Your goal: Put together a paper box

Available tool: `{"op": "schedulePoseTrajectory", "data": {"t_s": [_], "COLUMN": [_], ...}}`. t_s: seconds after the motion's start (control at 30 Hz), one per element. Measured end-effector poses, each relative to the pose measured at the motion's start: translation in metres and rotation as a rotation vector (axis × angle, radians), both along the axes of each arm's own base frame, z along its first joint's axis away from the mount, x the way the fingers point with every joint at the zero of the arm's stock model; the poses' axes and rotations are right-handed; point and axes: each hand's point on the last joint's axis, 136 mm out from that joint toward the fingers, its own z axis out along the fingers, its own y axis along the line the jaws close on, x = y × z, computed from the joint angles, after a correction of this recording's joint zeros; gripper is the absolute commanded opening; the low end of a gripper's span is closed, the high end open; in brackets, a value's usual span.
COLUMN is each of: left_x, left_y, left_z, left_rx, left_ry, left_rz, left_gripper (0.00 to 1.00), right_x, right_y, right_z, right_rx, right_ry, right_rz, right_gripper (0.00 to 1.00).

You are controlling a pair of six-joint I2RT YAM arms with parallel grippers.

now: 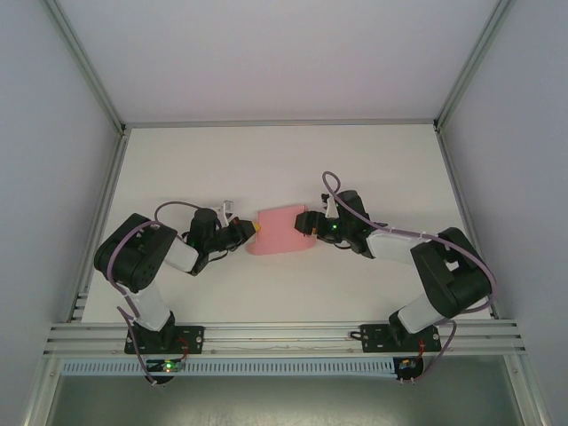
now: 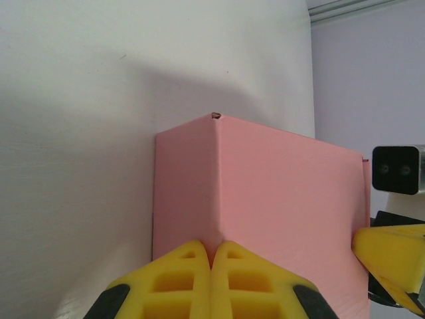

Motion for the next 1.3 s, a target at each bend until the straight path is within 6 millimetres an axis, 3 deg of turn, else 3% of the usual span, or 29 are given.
{"op": "schedulePoseTrajectory", "data": {"t_s": [0.1, 0.2, 0.27, 0.43, 0.5, 0.6, 0.67, 0.77, 1.07, 1.3], "left_x": [-0.001, -0.002, -0.004, -0.006, -0.005, -0.006, -0.016, -0.038, -0.095, -0.099], "left_y": [0.001, 0.002, 0.003, 0.007, 0.007, -0.006, -0.022, -0.039, -0.052, -0.055], "left_z": [0.0, 0.001, 0.002, 0.018, 0.036, 0.078, 0.113, 0.145, 0.124, 0.095], "left_rx": [0.008, 0.02, 0.035, 0.086, 0.132, 0.248, 0.332, 0.438, 0.759, 1.06], "left_ry": [0.001, 0.001, -0.003, -0.043, -0.097, -0.25, -0.393, -0.578, -0.85, -0.978], "left_rz": [0.001, -0.001, -0.005, -0.014, -0.015, -0.053, -0.111, -0.2, -0.503, -0.604], "left_gripper": [0.1, 0.27, 0.44, 1.0, 1.0, 1.0, 1.0, 1.0, 1.0, 1.0], "right_x": [0.0, 0.002, 0.0, -0.002, -0.003, -0.004, -0.008, -0.011, -0.009, -0.018], "right_y": [0.004, 0.004, 0.003, -0.003, -0.006, -0.011, -0.015, -0.02, -0.024, -0.014], "right_z": [0.003, 0.007, 0.01, 0.026, 0.031, 0.035, 0.034, 0.029, 0.046, 0.047], "right_rx": [0.032, 0.048, 0.055, 0.064, 0.063, 0.054, 0.042, 0.016, 0.032, 0.085], "right_ry": [0.008, 0.005, 0.0, -0.029, -0.041, -0.038, -0.018, 0.036, 0.169, 0.38], "right_rz": [0.006, -0.001, 0.001, -0.013, -0.02, -0.035, -0.042, -0.053, -0.061, -0.019], "right_gripper": [0.51, 0.45, 0.44, 0.43, 0.43, 0.41, 0.4, 0.41, 0.37, 0.34]}}
